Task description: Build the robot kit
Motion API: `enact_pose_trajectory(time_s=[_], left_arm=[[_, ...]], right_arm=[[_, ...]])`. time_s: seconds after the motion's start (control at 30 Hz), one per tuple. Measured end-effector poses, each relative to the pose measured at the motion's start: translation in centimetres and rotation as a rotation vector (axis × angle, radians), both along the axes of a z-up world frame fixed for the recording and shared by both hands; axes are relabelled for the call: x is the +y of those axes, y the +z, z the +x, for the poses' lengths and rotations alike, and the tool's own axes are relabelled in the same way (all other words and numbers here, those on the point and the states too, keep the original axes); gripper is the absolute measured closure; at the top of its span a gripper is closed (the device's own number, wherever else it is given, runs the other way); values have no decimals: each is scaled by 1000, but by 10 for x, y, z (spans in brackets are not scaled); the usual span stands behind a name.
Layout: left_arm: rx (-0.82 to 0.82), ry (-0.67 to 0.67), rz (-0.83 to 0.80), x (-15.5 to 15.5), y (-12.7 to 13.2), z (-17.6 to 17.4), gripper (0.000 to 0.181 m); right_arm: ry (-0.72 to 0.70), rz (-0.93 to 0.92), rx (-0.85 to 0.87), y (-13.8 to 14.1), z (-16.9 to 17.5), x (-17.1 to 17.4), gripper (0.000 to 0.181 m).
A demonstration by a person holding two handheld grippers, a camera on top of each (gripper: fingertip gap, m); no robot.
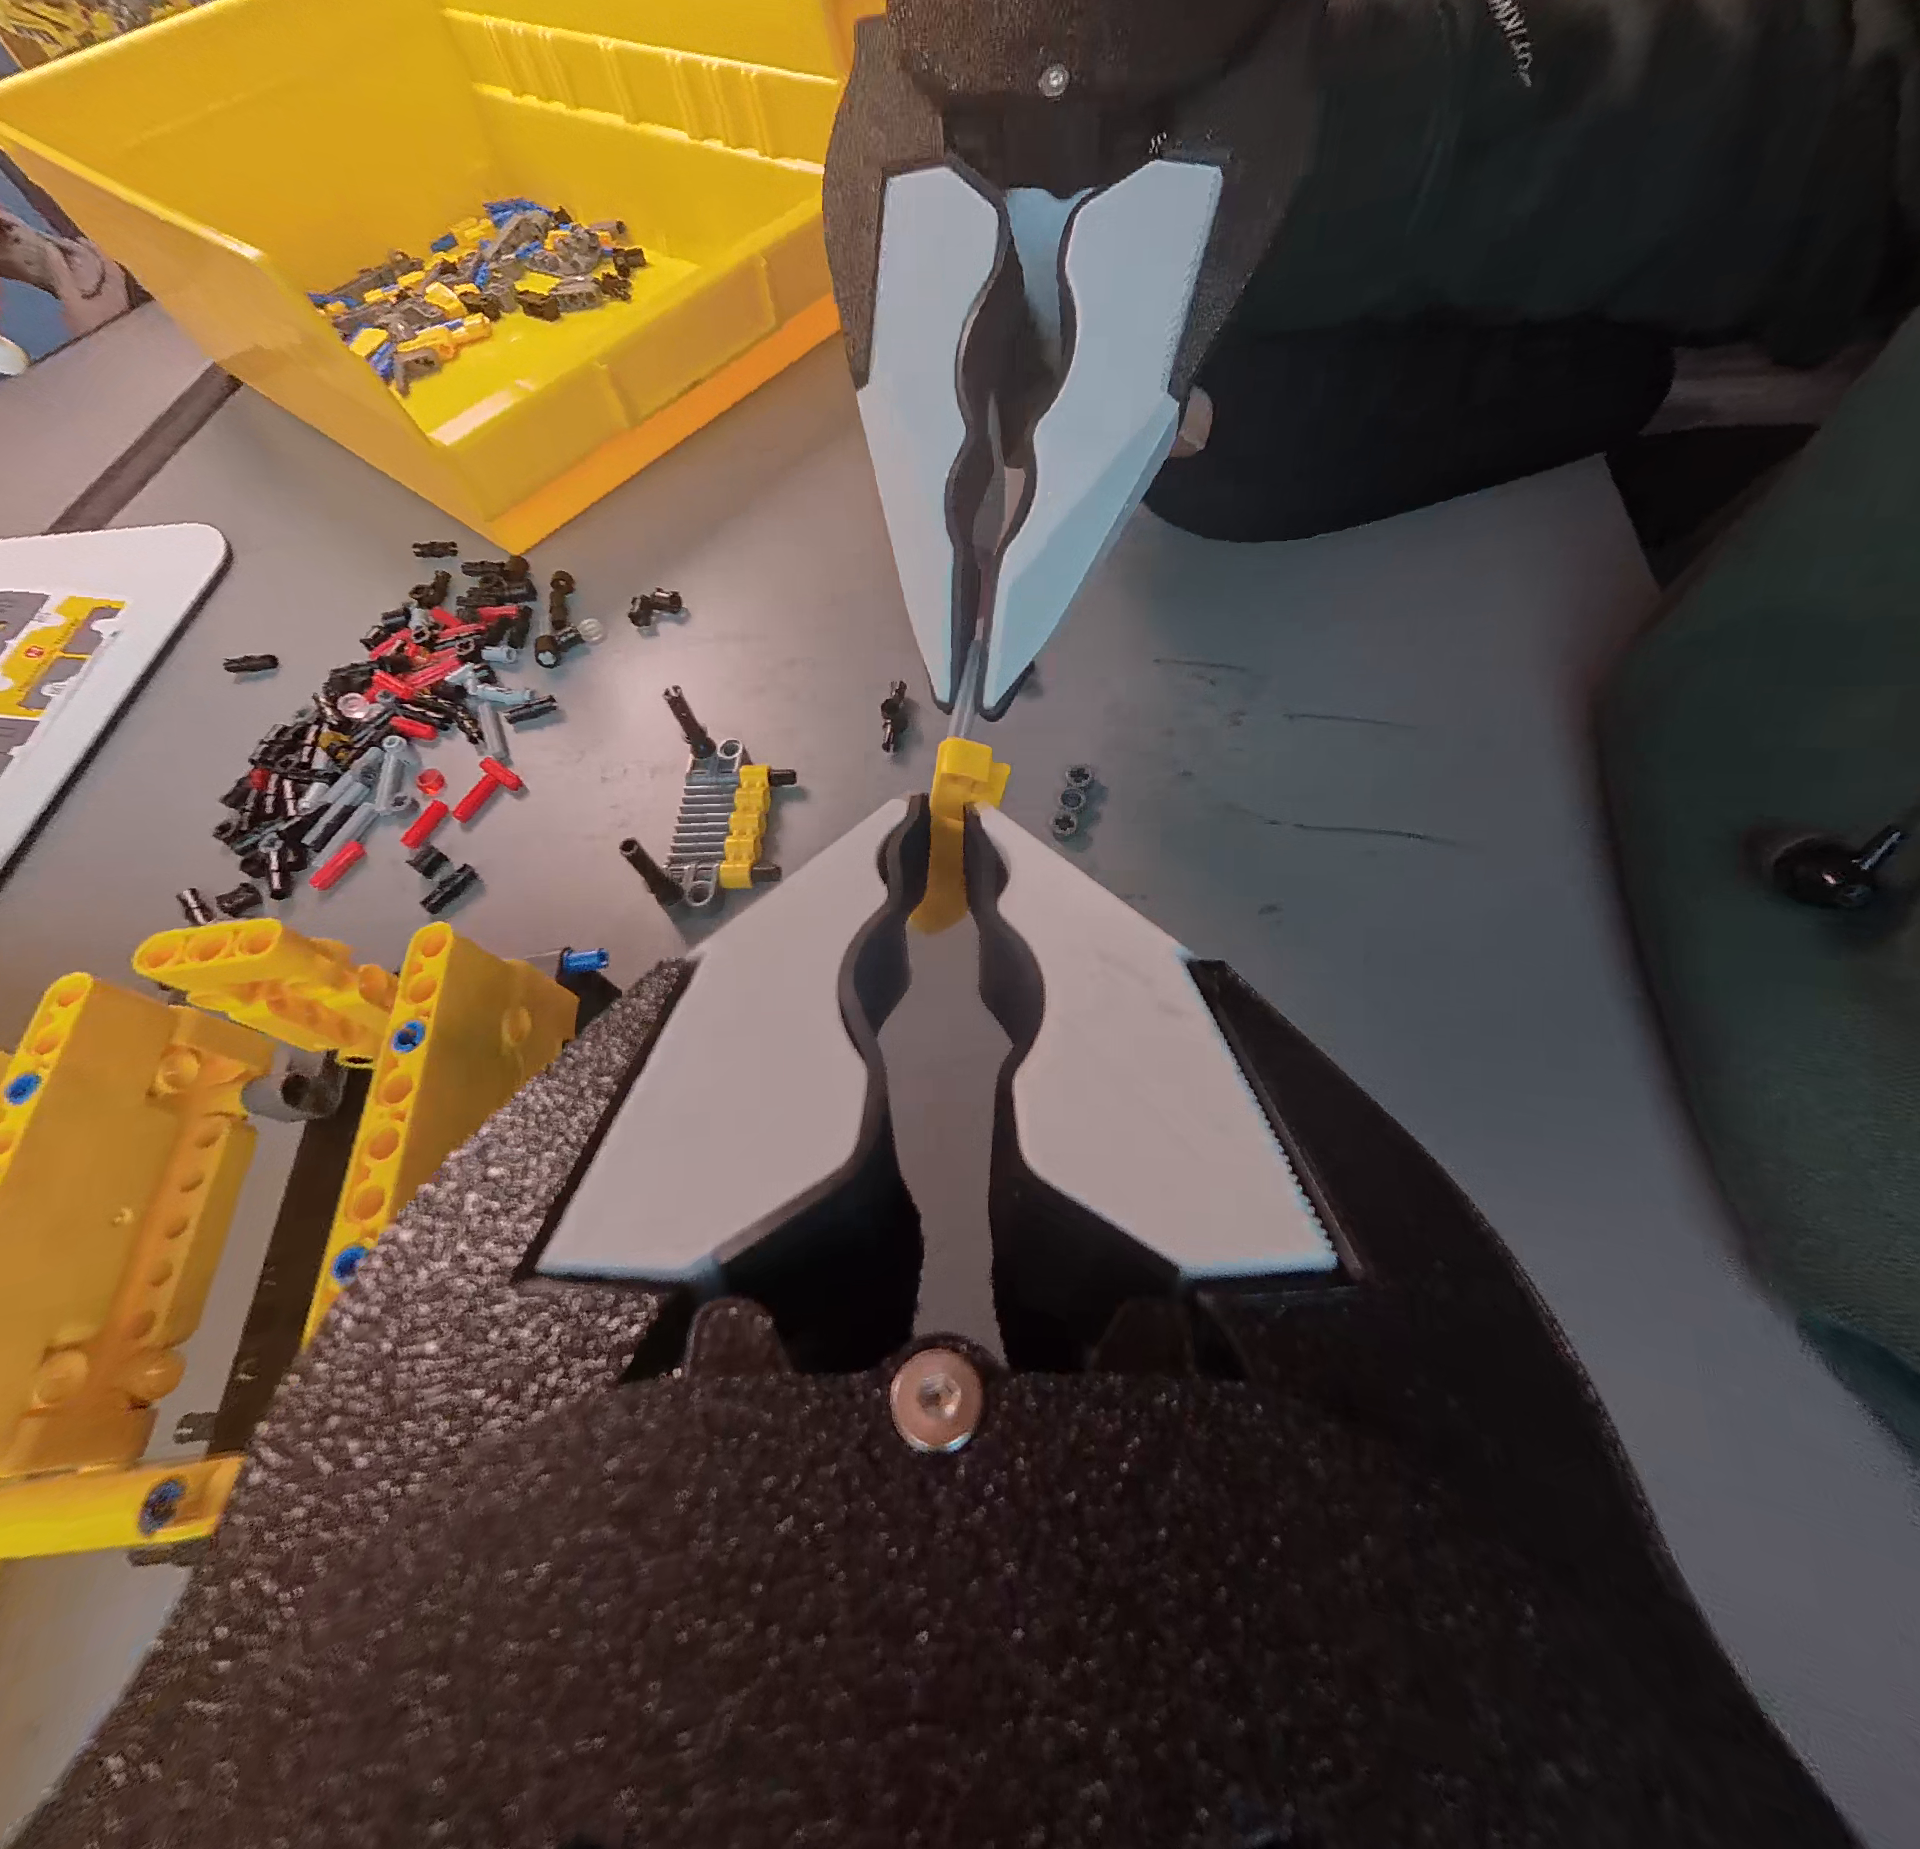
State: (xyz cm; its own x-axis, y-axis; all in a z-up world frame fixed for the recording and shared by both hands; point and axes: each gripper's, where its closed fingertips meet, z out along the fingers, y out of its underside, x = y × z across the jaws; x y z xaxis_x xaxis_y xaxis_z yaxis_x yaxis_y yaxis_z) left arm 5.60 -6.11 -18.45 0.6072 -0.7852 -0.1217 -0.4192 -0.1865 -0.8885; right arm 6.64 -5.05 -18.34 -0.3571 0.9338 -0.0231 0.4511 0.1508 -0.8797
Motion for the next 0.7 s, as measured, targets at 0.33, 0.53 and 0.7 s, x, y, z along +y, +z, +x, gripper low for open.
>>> enact_pose_trajectory(time_s=[0.33, 0.53, 0.7], left_arm=[[-44, 3, 79, 0, 20, 0, 181], [-44, 21, 40, 4, 13, -6, 181], [-52, 33, 30, 6, 11, -8, 181]], right_arm=[[0, -232, 12, 6, -7, -6, 179], [-58, -197, 37, 11, -4, 12, 179], [-66, -181, 23, 6, -5, 14, 179]])
